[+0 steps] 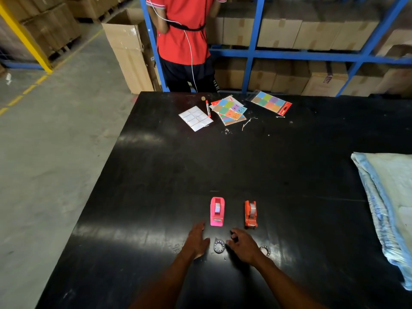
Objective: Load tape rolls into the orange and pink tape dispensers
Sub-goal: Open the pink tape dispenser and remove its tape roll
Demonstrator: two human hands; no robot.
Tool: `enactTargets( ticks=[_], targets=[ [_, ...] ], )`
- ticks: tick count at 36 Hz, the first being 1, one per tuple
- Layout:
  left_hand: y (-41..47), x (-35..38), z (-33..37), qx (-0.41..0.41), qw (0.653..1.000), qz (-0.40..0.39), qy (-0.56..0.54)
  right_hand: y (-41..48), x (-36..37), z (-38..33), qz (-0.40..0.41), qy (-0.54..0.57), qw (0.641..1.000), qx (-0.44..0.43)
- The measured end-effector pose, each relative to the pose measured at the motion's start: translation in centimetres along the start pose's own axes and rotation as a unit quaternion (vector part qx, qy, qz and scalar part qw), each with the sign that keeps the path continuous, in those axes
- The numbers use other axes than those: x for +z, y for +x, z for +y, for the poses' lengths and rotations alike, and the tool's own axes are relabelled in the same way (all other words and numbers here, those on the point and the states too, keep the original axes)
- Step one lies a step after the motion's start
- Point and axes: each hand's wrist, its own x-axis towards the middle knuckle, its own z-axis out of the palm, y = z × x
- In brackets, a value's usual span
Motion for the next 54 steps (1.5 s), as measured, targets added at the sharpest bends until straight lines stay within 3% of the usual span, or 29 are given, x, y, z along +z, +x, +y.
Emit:
enactTargets(
  ticks=[18,34,40,48,54],
  targets=[
    [1.9,-0.4,2.1,0.032,0.999,-0.015,0.025,3.4,-0.4,-0.8,0.017,0.025,1.000,0.000],
    [3.9,0.5,1.3,0.045,0.999,0.002,-0.007,5.5,-1.1,-3.1,0.033,-0.024,0.998,-0.055],
    [3.2,-1.0,3.7,0.069,0.997,-0.011,-0.018,5.5,-1.0,-3.5,0.052,-0.055,0.996,-0.053],
    [3.4,-1.8,4.9,0.074,0.996,-0.034,-0.026,5.7,-2.0,-3.8,0.022,-0.127,0.989,-0.071],
    [3.8,-2.1,4.9,0.070,0.996,-0.039,-0.038,6.3,-3.3,-5.8,0.096,-0.191,0.964,-0.158]
  ],
)
